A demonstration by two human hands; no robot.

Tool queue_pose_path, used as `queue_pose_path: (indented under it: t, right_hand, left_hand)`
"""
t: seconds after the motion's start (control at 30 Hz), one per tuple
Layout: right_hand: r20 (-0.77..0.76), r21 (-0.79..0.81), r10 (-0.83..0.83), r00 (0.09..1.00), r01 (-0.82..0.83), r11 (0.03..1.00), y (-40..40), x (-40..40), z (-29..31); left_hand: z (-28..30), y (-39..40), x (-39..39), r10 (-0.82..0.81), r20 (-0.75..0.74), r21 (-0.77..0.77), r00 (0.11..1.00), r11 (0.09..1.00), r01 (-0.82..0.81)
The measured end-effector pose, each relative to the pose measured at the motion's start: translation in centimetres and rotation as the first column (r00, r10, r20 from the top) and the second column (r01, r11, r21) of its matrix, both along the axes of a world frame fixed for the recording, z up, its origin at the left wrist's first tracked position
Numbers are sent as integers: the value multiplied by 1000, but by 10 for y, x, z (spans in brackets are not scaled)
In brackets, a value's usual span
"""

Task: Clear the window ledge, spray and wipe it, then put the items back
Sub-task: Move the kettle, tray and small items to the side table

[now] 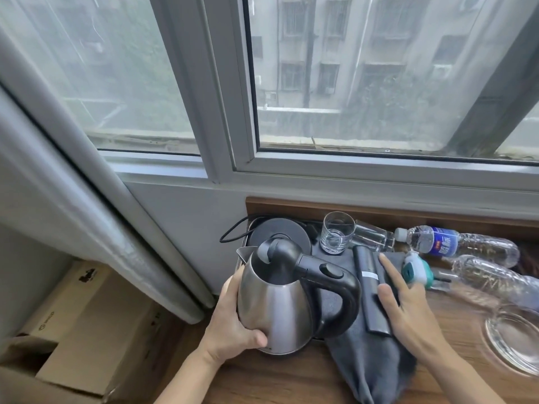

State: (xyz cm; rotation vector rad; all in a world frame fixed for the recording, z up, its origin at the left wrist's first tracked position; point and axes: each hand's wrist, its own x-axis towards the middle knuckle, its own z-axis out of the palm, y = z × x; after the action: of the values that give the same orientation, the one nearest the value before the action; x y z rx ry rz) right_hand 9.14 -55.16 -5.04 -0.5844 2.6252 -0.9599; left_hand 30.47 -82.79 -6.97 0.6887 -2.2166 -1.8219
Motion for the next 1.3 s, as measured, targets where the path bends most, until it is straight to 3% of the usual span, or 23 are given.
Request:
queue_pose_path:
  t: [0.23, 0.47, 0.97, 1.3]
  right_hand:
    - [-38, 2, -60, 997, 60, 998, 0, -1, -6]
    - [-52, -21, -55, 997, 54, 998, 2, -1, -9]
    - [-69, -1, -20, 997, 20, 1000, 2, 0, -7]
    - [-79, -44, -38, 996, 35, 998, 3, 0, -9]
  left_hand:
    - [20, -8, 0, -78, -7, -111, 997, 991, 77]
    - [40, -4, -18, -74, -87, -76, 993, 995, 67]
    - [62, 11, -31, 200, -407, -48, 891, 970, -239]
    - [53, -12, -93, 265, -404, -166, 875, 920, -355]
